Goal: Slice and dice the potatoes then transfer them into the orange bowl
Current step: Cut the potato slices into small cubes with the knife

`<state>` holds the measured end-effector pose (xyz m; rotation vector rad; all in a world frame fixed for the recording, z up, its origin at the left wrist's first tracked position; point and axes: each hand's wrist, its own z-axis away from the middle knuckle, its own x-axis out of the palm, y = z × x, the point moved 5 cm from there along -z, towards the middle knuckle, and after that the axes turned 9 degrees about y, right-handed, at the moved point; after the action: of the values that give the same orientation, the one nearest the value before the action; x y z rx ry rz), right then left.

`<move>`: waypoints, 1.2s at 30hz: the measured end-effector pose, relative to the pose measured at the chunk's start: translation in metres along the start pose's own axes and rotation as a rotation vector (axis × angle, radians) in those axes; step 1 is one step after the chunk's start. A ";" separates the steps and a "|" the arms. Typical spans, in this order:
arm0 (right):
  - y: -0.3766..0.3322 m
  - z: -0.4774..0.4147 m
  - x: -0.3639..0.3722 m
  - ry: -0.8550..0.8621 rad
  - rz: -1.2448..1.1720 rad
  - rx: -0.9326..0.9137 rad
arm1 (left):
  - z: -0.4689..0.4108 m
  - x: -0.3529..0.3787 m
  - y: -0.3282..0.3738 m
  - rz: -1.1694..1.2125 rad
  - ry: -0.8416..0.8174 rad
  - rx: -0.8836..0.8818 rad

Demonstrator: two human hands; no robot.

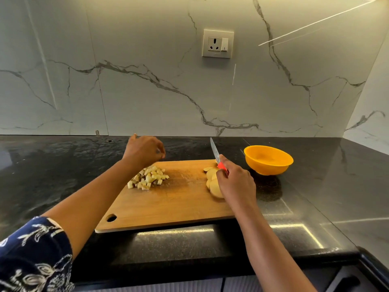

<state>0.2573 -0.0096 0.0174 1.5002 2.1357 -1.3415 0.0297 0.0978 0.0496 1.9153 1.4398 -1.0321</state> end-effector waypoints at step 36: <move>0.023 -0.009 -0.018 0.071 0.021 0.049 | -0.050 0.056 0.099 0.884 -0.441 -0.418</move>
<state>0.2874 -0.0122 0.0210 1.6079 2.1381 -1.3622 0.1456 0.1385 0.0287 1.5973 0.4109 -0.5930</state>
